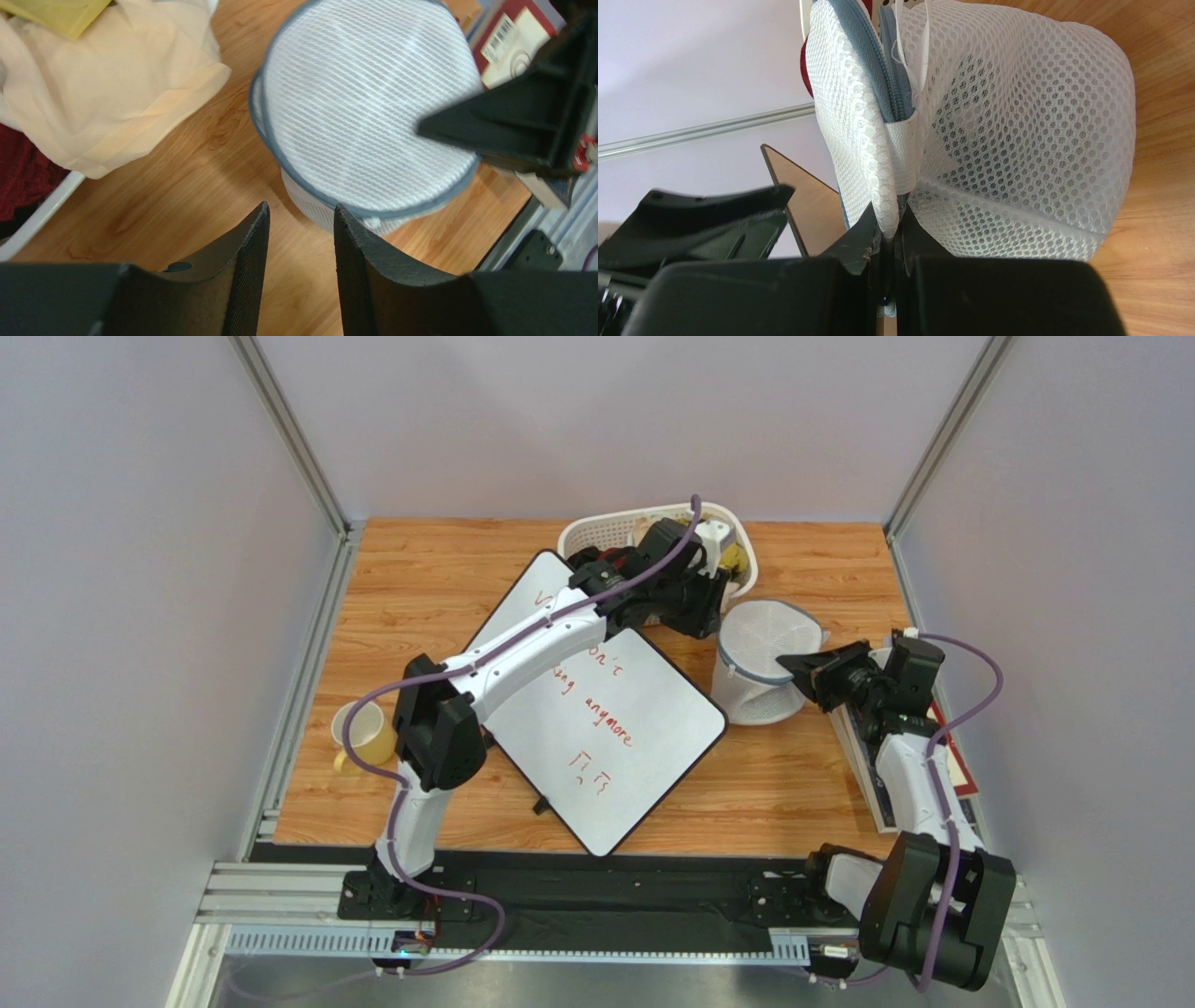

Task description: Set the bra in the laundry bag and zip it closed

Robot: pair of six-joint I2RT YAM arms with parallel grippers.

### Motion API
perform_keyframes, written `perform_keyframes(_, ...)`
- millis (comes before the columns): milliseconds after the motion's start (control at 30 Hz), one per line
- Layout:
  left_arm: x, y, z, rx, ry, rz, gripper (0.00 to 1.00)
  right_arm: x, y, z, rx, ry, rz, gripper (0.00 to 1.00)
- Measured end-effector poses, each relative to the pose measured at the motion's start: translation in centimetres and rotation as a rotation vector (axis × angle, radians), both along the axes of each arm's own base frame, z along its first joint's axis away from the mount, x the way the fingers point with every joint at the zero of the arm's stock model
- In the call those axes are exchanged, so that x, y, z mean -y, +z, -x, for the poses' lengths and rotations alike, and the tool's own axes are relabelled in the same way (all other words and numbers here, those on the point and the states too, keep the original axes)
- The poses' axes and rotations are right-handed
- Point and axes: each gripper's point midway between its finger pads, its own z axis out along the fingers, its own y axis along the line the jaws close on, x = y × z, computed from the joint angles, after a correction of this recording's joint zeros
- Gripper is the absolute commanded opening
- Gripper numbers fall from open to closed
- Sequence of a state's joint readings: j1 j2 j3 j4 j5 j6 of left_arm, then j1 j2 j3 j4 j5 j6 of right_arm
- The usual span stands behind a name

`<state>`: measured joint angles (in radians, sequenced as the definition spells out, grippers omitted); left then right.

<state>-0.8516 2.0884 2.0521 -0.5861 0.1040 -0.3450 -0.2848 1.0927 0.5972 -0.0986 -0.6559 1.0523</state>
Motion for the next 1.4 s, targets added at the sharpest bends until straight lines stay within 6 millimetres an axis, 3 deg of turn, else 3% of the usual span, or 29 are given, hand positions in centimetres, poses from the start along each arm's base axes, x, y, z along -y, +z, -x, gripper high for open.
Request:
perform_keyframes(100,0.3,1.2,1.8,0.057,-0.081,-0.002,0.58,0.1,0.5,-0.4,0.004,0.002,-0.003,0.00)
perform_keyframes(167,0.5,1.3,3.0,0.079,-0.132,-0.008,0.59,0.1,0.8,-0.6,0.004,0.004,-0.007,0.00)
perform_keyframes(300,1.4,0.9,4.4,0.116,-0.205,-0.026,0.47,0.1,1.0,-0.8,-0.003,0.003,-0.018,0.00)
perform_keyframes(400,1.8,0.9,5.0,0.142,-0.240,-0.043,0.47,0.0,1.2,-0.8,-0.008,0.004,-0.030,0.00)
perform_keyframes(567,2.3,0.9,4.7,0.169,-0.255,-0.055,0.52,-0.1,1.7,-0.9,-0.010,0.006,-0.050,0.00)
perform_keyframes(700,2.5,0.5,4.5,0.177,-0.261,-0.068,0.63,-0.2,1.8,-0.9,-0.016,0.004,-0.068,0.00)
perform_keyframes(933,2.4,-0.6,4.4,0.178,-0.232,-0.111,0.53,-0.4,2.0,-0.9,-0.026,0.002,-0.097,0.00)
perform_keyframes(1267,2.4,-0.8,4.3,0.173,-0.207,-0.119,0.63,-0.5,2.5,-0.8,-0.026,-0.001,-0.122,0.00)
perform_keyframes(1400,2.6,-1.3,4.5,0.153,-0.218,-0.113,0.61,-0.6,2.6,-0.7,-0.027,0.001,-0.133,0.00)
